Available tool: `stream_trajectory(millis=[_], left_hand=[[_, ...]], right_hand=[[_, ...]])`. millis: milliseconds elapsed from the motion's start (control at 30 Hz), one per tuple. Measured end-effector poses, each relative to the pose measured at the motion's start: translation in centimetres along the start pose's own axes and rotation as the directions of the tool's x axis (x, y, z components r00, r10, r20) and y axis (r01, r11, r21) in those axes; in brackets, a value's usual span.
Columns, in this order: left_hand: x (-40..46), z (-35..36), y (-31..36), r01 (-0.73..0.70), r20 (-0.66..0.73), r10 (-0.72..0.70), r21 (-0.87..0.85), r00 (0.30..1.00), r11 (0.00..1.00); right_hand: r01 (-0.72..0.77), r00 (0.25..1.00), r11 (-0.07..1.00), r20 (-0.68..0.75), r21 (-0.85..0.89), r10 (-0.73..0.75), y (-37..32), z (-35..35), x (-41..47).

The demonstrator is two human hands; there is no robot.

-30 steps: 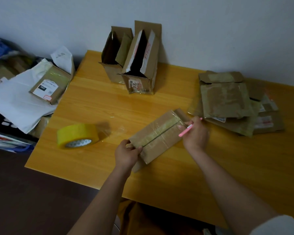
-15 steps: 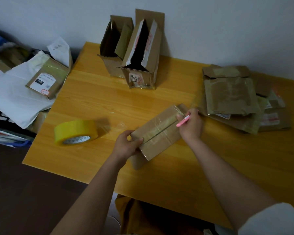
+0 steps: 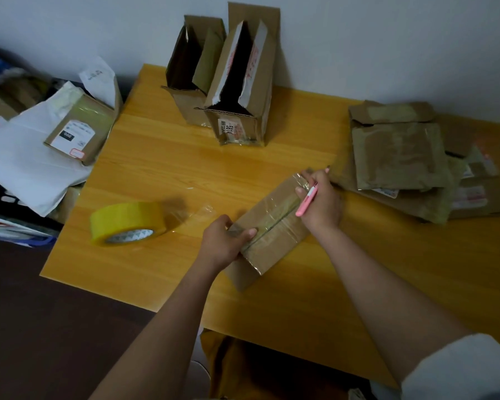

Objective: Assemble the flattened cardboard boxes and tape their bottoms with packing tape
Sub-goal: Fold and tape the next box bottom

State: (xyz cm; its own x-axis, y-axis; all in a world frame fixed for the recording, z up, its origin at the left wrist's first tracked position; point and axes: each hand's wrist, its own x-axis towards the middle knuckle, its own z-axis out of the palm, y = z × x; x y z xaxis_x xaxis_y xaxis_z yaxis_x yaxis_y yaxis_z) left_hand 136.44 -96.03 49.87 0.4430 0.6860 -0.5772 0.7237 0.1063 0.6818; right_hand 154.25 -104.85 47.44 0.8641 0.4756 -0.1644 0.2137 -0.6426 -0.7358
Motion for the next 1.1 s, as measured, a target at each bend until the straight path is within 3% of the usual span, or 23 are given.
stream_trajectory(millis=[133,233,433,633,733,867,1033,1100], left_hand=[[0.1,-0.1,0.2,0.028,0.008,-0.028,0.007,1.0,1.0],[0.2,-0.1,0.0,0.013,-0.02,-0.011,0.067,1.0,0.998],[0.1,0.1,-0.6,-0.016,-0.103,0.039,0.216,0.994,0.976],[-0.2,0.2,-0.8,0.003,-0.111,0.035,0.323,0.993,0.946],[-1.2,1.3,-1.5,-0.031,-0.037,0.045,0.318,0.998,0.948],[-2.8,2.0,-2.3,-0.116,0.07,0.104,0.208,0.992,0.971],[-4.0,2.0,-1.8,-0.173,0.247,0.149,0.081,0.958,0.982],[-4.2,2.3,-2.0,-0.22,0.27,0.187,0.095,0.944,0.971]], right_hand=[[0.109,0.994,0.99,0.005,-0.085,-0.109,0.7,0.0,-0.1],[0.129,0.988,0.986,0.103,-0.11,-0.118,1.0,-0.3,0.5],[0.006,0.957,0.992,0.289,-0.126,0.031,0.1,-2.1,1.6],[-0.044,0.999,0.991,0.002,-0.126,0.044,0.5,-4.1,-5.8],[-0.047,0.979,0.999,0.2,0.026,0.041,0.7,-3.1,-10.8],[-0.033,0.982,0.989,0.189,0.145,0.005,1.7,-2.9,-11.5],[0.098,0.917,0.995,0.389,-0.008,-0.087,2.5,-4.1,-10.6],[0.127,0.912,0.991,0.398,-0.037,-0.102,2.6,-4.2,-10.6]])
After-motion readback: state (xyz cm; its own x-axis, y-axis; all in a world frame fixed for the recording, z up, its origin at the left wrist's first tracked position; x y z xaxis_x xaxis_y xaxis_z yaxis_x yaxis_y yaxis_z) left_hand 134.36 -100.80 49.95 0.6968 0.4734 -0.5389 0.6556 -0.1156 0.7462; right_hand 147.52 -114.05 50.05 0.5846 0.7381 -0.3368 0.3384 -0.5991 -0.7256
